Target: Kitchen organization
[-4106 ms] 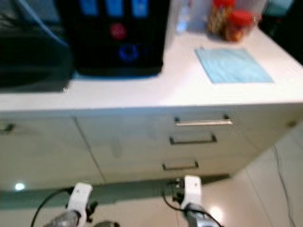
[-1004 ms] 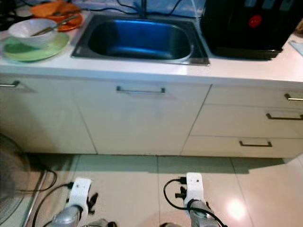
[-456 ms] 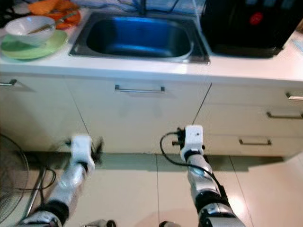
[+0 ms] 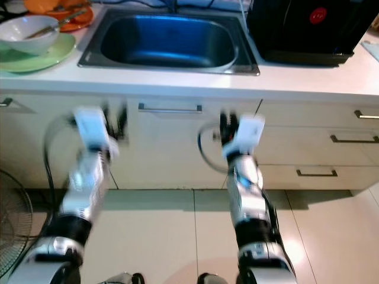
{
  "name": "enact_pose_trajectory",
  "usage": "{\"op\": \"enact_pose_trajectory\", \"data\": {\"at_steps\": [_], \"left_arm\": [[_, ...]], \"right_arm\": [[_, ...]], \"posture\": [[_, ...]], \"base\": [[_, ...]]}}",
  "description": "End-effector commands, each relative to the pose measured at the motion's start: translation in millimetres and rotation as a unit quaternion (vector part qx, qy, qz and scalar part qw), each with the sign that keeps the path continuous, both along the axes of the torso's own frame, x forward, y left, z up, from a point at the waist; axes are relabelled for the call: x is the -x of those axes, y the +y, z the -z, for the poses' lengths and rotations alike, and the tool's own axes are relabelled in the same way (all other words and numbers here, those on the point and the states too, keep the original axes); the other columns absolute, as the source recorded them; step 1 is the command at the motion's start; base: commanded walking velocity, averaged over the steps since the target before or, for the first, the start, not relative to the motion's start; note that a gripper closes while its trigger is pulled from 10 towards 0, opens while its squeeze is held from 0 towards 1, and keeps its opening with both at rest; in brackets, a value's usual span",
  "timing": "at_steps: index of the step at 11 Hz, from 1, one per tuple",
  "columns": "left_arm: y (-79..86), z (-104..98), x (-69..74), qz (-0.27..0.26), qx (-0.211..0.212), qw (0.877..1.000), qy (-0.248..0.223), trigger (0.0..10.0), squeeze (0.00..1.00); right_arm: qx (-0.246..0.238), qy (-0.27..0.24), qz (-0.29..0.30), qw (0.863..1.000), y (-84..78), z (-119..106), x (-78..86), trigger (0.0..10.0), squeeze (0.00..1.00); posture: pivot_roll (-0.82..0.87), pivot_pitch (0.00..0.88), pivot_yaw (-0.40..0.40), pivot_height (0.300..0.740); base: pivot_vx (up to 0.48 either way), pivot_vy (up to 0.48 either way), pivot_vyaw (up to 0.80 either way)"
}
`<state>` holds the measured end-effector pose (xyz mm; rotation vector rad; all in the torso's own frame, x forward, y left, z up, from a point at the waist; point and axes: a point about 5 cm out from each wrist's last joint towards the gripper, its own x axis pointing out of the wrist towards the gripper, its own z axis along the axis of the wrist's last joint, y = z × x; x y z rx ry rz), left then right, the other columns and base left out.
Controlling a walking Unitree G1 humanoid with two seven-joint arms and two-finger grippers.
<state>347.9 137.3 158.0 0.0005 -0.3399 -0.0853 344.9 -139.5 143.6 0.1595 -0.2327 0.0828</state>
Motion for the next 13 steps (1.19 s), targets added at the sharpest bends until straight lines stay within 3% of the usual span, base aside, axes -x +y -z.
{"op": "enact_pose_trajectory", "data": {"at_steps": [1, 3, 8, 13], "left_arm": [[-4.5, -1, 0.1, 0.002, 0.008, 1.0, 0.005, 10.0, 0.0], [-21.2, -8, 3.0, 0.017, 0.027, 0.999, -0.004, 10.0, 0.0], [-19.3, -11, 9.1, 0.012, 0.011, 1.0, 0.006, 10.0, 0.0], [-19.4, -14, 10.6, 0.014, 0.004, 1.0, 0.006, 10.0, 0.0]], "right_arm": [[-0.011, -0.01, 0.0, 1.0, 1.4, -7, -1.1, 10.0, 0.0], [-0.022, -0.021, -0.014, 0.999, 12.0, -19, -3.5, 10.0, 0.0], [-0.007, -0.007, -0.025, 1.0, 12.7, -18, -0.2, 10.0, 0.0], [0.009, 0.008, -0.034, 0.999, 11.1, -16, -0.6, 10.0, 0.0]], "posture": [[-0.03, 0.047, -0.025, 0.74], [-0.02, 0.029, -0.031, 0.74], [-0.01, 0.018, -0.037, 0.74], [-0.01, 0.037, -0.034, 0.74]], "base": [[0.0, 0.0, 0.0], [0.0, 0.0, 0.39], [0.0, 0.316, 0.8], [0.099, 0.341, 0.0]]}}
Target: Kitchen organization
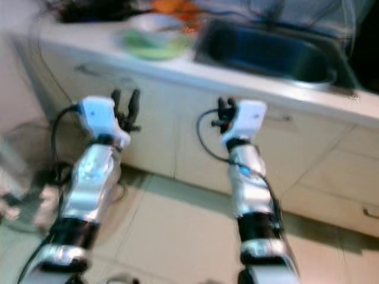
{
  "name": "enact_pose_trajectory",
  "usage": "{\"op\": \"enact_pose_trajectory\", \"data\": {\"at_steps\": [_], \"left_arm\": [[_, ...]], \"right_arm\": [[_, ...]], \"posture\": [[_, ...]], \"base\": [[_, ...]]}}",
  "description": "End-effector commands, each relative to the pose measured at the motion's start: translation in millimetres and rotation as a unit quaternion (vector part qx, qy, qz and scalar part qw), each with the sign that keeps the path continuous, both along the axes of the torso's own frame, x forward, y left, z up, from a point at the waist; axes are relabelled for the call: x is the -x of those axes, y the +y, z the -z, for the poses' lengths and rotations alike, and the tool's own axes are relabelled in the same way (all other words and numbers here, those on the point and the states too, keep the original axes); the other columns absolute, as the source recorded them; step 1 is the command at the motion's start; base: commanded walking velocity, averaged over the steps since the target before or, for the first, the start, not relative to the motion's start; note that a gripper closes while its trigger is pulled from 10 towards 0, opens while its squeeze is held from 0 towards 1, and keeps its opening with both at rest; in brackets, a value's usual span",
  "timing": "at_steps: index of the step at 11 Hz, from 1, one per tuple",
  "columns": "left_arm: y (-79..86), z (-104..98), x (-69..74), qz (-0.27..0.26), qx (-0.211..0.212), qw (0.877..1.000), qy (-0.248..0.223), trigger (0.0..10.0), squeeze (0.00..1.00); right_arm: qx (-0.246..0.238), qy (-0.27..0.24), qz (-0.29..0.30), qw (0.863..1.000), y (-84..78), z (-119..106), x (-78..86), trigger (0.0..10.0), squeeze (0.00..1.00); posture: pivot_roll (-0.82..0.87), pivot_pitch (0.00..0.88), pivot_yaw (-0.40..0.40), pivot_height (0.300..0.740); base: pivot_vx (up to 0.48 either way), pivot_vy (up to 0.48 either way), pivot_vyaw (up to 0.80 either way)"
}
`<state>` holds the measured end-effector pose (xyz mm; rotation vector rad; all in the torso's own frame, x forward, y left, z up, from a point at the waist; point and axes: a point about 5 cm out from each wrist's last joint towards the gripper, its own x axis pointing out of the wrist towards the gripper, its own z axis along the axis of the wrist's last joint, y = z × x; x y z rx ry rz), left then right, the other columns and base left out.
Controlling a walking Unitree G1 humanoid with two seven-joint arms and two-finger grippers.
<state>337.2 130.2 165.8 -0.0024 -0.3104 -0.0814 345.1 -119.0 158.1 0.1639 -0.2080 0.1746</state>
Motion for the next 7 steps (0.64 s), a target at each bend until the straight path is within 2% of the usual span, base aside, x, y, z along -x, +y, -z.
{"op": "enact_pose_trajectory", "data": {"at_steps": [1, 3, 5, 6, 7], "left_arm": [[-12.5, -6, -0.1, 0.016, 0.001, 1.0, -0.007, 10.0, 0.0], [-12.8, -7, -0.5, 0.017, -0.007, 1.0, -0.008, 10.0, 0.0], [-12.4, -8, -0.7, 0.016, -0.008, 1.0, -0.007, 10.0, 0.0], [-11.2, -10, -0.3, 0.011, -0.009, 1.0, -0.01, 10.0, 0.0], [-10.3, -10, 0.5, 0.01, -0.009, 1.0, -0.012, 10.0, 0.0]], "right_arm": [[0.012, 0.003, 0.019, 1.0, -12.4, -1, -2.0, 10.0, 0.0], [0.003, 0.006, 0.01, 1.0, -11.0, -5, -4.9, 10.0, 0.0], [-0.01, 0.011, -0.004, 1.0, -3.9, -4, -5.5, 10.0, 0.0], [0.114, -0.023, -0.123, 0.986, 51.6, 4, 12.4, 10.0, 0.0], [0.074, -0.012, -0.12, 0.99, 49.5, 2, 10.4, 10.0, 0.0]], "posture": [[-0.01, 0.045, -0.033, 0.74], [0.0, 0.06, -0.036, 0.74], [0.0, 0.066, -0.038, 0.74], [0.03, 0.07, -0.047, 0.74], [0.04, 0.074, -0.055, 0.74]], "base": [[0.259, 0.349, 0.0], [0.283, 0.343, -0.22], [0.296, 0.334, -0.8], [0.304, 0.315, 0.0], [0.3, 0.315, 0.0]]}}
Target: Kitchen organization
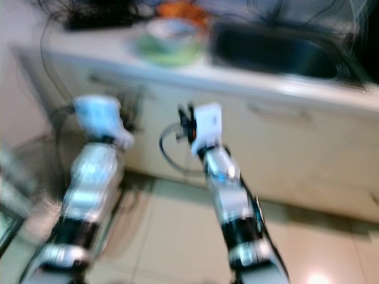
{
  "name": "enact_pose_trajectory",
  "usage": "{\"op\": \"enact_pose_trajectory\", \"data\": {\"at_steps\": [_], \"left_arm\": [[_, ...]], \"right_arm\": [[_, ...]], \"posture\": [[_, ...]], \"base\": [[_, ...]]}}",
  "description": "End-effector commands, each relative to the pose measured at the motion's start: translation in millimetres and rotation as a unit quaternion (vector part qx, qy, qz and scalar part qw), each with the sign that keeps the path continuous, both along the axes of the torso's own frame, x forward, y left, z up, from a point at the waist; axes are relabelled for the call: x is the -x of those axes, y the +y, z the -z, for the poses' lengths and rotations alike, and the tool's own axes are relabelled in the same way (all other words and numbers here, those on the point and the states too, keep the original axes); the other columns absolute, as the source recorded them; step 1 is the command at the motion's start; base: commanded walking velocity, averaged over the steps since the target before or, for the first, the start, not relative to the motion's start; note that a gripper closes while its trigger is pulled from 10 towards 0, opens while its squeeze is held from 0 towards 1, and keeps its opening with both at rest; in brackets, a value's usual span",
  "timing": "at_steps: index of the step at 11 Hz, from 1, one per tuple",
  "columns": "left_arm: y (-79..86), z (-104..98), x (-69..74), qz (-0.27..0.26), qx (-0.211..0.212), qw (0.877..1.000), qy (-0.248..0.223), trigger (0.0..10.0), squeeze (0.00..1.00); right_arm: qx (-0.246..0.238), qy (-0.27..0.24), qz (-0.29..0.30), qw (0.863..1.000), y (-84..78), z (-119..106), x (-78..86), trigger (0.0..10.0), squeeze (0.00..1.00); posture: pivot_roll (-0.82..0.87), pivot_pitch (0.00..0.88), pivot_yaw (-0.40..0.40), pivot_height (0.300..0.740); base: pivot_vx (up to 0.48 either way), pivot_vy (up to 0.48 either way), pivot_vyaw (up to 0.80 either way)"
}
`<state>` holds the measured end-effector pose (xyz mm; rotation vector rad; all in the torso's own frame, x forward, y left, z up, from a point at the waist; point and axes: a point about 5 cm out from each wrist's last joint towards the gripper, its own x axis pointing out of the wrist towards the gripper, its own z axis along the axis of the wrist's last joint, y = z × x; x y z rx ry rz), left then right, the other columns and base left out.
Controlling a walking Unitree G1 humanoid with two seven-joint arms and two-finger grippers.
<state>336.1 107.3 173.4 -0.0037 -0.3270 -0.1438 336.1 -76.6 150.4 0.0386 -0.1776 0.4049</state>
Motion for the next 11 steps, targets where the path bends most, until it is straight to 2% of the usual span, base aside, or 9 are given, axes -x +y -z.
{"op": "enact_pose_trajectory", "data": {"at_steps": [1, 2, 3, 4, 7, 8, 9, 11], "left_arm": [[14.4, -3, 0.4, -0.025, -0.001, 1.0, -0.005, 10.0, 0.0], [16.3, 0, 1.9, -0.037, -0.004, 0.999, -0.004, 10.0, 0.0], [17.7, 2, 1.8, -0.044, -0.001, 0.999, 0.003, 10.0, 0.0], [22.1, 3, 2.5, -0.055, 0.021, 0.998, 0.006, 10.0, 0.0], [28.5, 4, 4.4, -0.066, 0.024, 0.998, 0.006, 10.0, 0.0], [29.7, 5, 4.3, -0.071, 0.021, 0.997, 0.009, 10.0, 0.0], [32.1, 5, 3.3, -0.08, 0.017, 0.997, 0.009, 10.0, 0.0], [30.6, 4, 1.9, -0.077, 0.018, 0.997, 0.008, 10.0, 0.0]], "right_arm": [[-0.001, -0.009, -0.003, 1.0, 0.5, -7, -3.3, 10.0, 0.0], [0.065, -0.006, -0.112, 0.992, 26.3, 5, 8.2, 10.0, 0.0], [0.041, 0.003, -0.164, 0.986, 44.0, 10, 20.3, 10.0, 0.0], [0.059, 0.0, -0.215, 0.975, 53.9, 11, 25.1, 10.0, 0.0], [0.075, 0.003, -0.253, 0.965, 65.9, 18, 35.3, 10.0, 0.0], [0.056, 0.004, -0.252, 0.966, 72.2, 18, 40.6, 10.0, 0.0], [0.046, 0.004, -0.23, 0.972, 73.0, 18, 39.3, 10.0, 0.0], [0.045, 0.004, -0.217, 0.975, 68.8, 17, 35.5, 10.0, 0.0]], "posture": [[0.04, 0.076, -0.059, 0.74], [0.06, 0.076, -0.073, 0.74], [0.06, 0.076, -0.083, 0.74], [0.07, 0.067, -0.095, 0.74], [0.09, 0.076, -0.109, 0.74], [0.09, 0.073, -0.107, 0.74], [0.09, 0.071, -0.106, 0.74], [0.08, 0.064, -0.103, 0.74]], "base": [[0.0, 0.0, 0.0], [0.0, 0.0, 0.0], [0.0, 0.0, 0.0], [0.0, 0.0, 0.0], [0.0, 0.0, 0.0], [0.0, 0.0, 0.0], [0.0, -0.307, 0.0], [0.0, -0.347, 0.0]]}}
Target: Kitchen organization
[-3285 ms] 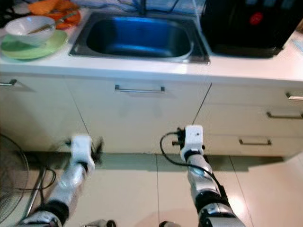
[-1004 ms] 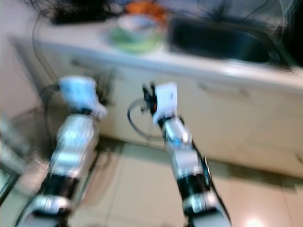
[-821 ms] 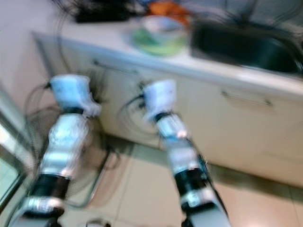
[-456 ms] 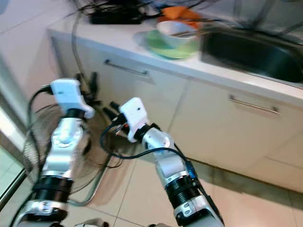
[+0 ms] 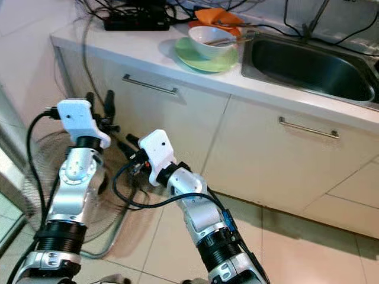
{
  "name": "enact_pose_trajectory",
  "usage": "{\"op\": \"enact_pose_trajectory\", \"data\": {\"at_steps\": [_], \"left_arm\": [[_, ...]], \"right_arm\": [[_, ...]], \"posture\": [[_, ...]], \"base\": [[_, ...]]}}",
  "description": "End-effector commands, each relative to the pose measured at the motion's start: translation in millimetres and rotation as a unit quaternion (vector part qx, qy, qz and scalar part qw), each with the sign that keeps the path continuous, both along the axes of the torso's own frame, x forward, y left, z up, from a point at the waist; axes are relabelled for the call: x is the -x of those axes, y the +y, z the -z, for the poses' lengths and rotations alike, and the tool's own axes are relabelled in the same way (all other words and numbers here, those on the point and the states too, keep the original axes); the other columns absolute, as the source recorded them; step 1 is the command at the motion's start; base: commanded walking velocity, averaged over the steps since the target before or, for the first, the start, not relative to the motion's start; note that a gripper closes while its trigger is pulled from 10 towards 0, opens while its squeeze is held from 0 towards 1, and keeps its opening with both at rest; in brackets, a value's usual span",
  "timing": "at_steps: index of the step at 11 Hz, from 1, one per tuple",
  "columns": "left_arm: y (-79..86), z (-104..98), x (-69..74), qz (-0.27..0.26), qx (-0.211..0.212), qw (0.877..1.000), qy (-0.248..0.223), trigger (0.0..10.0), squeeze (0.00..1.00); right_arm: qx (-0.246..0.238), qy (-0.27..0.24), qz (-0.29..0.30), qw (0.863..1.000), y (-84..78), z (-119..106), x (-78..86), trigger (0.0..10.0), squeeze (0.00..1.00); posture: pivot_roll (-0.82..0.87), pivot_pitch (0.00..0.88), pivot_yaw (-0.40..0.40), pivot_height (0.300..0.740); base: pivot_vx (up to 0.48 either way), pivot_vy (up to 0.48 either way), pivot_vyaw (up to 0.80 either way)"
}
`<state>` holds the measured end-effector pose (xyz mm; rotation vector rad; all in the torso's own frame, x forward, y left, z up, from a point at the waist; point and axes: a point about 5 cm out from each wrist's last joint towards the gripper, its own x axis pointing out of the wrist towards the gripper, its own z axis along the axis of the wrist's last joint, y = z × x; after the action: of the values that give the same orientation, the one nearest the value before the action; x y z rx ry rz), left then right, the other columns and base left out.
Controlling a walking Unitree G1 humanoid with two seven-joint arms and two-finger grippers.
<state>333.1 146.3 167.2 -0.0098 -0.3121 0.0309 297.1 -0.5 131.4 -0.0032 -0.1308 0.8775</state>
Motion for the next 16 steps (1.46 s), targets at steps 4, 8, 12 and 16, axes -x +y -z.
{"op": "enact_pose_trajectory", "data": {"at_steps": [4, 8, 12, 16], "left_arm": [[-5.9, 0, -1.6, 0.007, 0.001, 1.0, 0.004, 10.0, 0.0], [-7.9, 2, -2.3, 0.011, 0.005, 1.0, 0.008, 10.0, 0.0], [-9.9, 2, -4.0, 0.013, -0.007, 1.0, 0.012, 10.0, 0.0], [-7.5, 4, -3.9, 0.006, -0.01, 1.0, 0.015, 10.0, 0.0]], "right_arm": [[-0.051, -0.007, 0.19, 0.98, -40.1, -19, -35.4, 10.0, 0.0], [-0.044, -0.017, 0.291, 0.955, -68.5, -23, -51.5, 10.0, 0.0], [-0.03, -0.02, 0.311, 0.95, -79.6, -20, -56.8, 10.0, 0.0], [-0.049, -0.004, 0.308, 0.95, -71.2, -21, -58.3, 10.0, 0.0]], "posture": [[0.08, 0.066, -0.098, 0.74], [0.07, 0.067, -0.091, 0.74], [0.06, 0.064, -0.084, 0.74], [0.07, 0.066, -0.087, 0.74]], "base": [[0.0, -0.333, 0.0], [0.0, 0.0, 0.0], [0.0, -0.096, 0.0], [0.0, -0.334, 0.0]]}}
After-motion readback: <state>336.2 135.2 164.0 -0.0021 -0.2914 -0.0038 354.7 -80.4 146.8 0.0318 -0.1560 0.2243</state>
